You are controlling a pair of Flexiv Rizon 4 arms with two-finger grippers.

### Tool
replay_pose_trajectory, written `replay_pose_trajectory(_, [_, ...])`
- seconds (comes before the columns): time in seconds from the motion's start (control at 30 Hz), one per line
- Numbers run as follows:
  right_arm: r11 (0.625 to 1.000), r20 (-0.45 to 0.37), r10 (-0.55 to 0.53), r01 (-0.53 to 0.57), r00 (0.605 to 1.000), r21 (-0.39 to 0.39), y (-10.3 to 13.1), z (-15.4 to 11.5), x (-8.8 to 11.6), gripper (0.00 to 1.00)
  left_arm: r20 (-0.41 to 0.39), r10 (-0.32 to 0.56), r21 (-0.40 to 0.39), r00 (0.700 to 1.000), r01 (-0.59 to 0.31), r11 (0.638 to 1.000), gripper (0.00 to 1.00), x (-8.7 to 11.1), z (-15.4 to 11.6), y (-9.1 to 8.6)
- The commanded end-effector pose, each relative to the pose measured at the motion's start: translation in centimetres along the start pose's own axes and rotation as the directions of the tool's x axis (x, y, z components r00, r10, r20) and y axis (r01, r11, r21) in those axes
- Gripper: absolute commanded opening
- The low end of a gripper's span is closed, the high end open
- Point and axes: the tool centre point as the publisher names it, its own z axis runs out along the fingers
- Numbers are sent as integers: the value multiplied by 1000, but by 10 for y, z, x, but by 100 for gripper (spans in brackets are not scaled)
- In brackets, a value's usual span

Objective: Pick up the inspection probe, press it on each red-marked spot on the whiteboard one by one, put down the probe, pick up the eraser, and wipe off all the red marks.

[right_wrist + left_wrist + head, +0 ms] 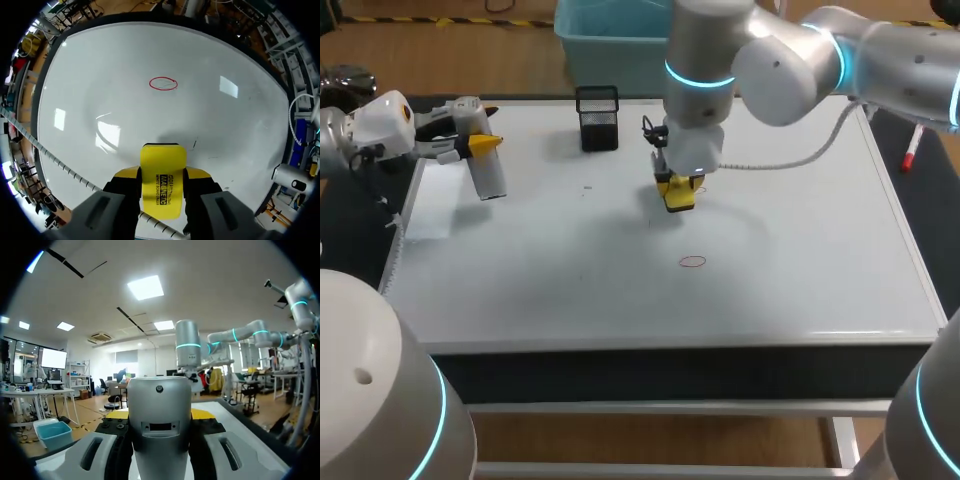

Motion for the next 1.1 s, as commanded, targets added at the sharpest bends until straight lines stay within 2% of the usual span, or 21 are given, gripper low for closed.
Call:
replay_pose_trajectory(0.03, [1000,-3,-1,1,1000,-16,-8,9,2,0,4,2,-2,1000,-2,1000,0,2,0,-2])
replay_pose_trajectory(0.63, [998,-5,40,-40,999,-56,-5,27,21,0,4,2,-2,1000,-2,1000,0,2,0,-2])
replay_pose_trajectory(1.1, [989,-39,124,-126,992,-80,2,34,68,0,4,2,-2,1000,-2,1000,0,2,0,-2])
